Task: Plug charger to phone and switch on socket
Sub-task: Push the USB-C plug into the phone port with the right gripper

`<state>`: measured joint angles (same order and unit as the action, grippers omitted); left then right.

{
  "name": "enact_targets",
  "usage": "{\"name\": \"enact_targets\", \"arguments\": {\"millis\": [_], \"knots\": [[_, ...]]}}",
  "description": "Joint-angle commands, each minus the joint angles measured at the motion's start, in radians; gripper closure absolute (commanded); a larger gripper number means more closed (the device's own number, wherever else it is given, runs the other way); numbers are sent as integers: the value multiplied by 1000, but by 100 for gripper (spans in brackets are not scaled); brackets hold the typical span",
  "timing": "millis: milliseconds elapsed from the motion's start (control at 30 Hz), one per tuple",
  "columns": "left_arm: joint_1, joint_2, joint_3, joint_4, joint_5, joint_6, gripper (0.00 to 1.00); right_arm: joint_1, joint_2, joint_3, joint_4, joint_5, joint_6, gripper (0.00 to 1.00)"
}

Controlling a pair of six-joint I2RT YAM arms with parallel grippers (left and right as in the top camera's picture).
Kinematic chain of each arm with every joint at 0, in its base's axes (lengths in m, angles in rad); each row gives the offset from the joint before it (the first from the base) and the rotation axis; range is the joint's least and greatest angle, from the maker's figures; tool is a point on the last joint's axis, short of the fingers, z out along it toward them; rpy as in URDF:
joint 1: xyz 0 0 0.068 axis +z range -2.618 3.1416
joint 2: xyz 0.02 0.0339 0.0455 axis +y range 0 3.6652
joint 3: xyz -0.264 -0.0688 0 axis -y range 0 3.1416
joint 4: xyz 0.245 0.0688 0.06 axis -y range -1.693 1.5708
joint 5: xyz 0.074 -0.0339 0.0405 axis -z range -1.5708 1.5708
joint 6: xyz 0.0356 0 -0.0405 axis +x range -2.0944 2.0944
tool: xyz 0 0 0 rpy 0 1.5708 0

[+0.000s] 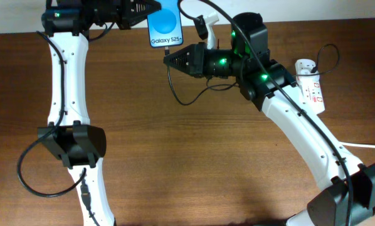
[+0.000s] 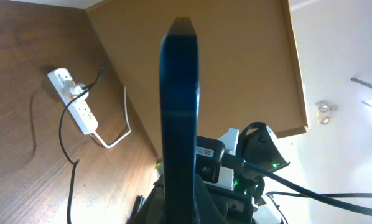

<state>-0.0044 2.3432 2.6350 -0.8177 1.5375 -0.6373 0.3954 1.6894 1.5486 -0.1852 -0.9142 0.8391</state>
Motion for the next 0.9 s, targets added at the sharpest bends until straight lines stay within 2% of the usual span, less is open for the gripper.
{"name": "enact_targets", "arguments": {"millis": [0, 867], "knots": [[1, -32, 19, 6, 37, -6, 100, -5, 6, 14, 5, 3, 8, 96], [1, -32, 19, 17, 37, -22, 100, -15, 6, 14, 3, -16, 34, 96]]}}
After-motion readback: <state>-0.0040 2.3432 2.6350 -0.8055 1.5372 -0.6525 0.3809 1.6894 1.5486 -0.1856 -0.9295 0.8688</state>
